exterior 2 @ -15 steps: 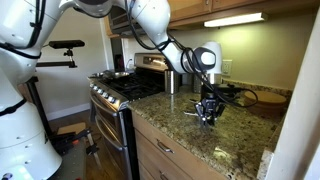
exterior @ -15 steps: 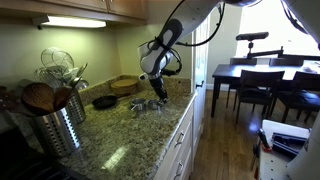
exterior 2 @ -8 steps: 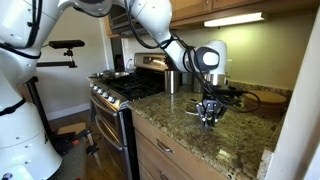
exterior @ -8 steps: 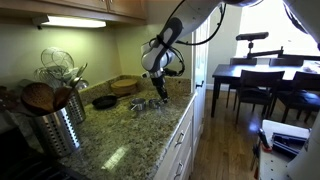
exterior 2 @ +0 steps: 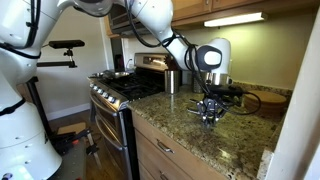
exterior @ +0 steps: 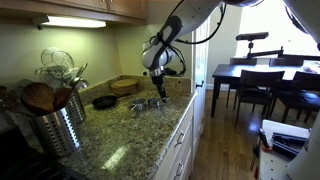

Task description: Put the measuring cups one inside the other

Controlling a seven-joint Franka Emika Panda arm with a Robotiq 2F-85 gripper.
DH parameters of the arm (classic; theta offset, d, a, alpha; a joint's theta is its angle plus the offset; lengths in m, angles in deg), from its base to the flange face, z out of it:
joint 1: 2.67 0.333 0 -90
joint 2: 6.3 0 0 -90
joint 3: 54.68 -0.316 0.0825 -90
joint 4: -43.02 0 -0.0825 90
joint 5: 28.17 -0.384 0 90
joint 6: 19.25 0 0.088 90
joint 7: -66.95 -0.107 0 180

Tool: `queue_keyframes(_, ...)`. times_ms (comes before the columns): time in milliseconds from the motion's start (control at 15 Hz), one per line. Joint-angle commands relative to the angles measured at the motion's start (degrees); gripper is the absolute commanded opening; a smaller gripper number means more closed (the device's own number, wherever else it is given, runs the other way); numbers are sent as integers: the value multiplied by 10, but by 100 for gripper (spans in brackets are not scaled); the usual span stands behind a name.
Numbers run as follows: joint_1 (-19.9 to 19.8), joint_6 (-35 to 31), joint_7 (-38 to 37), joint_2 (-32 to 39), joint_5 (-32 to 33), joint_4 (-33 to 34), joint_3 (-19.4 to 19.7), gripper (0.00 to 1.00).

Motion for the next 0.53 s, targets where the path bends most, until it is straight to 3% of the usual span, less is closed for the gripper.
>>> queue_keyframes(0, -11, 12, -19, -17, -8, -7, -8, 13)
queue_keyframes(467, -18, 3, -45, -21, -26, -8, -10, 13)
